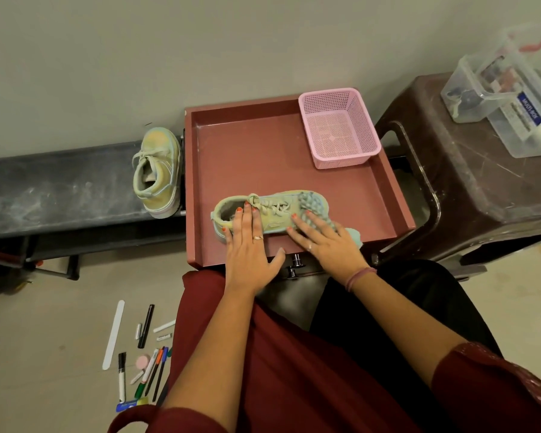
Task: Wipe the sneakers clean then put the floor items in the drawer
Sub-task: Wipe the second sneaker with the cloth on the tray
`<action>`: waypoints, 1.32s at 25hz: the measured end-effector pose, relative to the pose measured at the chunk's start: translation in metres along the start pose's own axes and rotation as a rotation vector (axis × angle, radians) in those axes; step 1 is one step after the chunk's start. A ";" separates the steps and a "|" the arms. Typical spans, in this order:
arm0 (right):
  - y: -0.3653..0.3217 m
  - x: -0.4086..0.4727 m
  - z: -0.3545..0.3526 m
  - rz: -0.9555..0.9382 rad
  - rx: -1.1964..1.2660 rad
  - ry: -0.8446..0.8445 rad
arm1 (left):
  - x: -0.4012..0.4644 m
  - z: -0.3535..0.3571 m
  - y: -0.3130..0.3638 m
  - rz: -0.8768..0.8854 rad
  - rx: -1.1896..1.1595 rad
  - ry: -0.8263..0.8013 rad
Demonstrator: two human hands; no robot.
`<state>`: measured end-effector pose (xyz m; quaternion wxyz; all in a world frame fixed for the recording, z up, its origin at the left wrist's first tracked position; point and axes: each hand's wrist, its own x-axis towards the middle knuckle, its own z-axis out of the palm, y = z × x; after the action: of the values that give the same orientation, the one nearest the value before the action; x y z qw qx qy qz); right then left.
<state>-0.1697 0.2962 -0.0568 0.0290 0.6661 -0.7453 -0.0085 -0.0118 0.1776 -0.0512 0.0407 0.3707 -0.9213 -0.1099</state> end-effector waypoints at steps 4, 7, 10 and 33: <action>0.040 -0.020 0.004 0.387 0.184 -0.024 | 0.001 0.001 -0.003 0.008 -0.002 -0.013; 0.040 -0.013 -0.029 0.713 0.580 0.237 | 0.002 0.002 0.000 -0.004 0.010 -0.020; 0.018 0.009 -0.058 0.783 0.729 0.618 | 0.003 0.003 0.000 -0.014 0.004 -0.027; -0.028 0.022 0.009 -0.011 -0.022 0.148 | 0.001 0.001 -0.004 0.031 -0.028 0.001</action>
<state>-0.1449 0.2706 -0.0662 0.0912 0.6688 -0.7372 0.0323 -0.0097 0.1742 -0.0532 0.0481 0.3558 -0.9253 -0.1220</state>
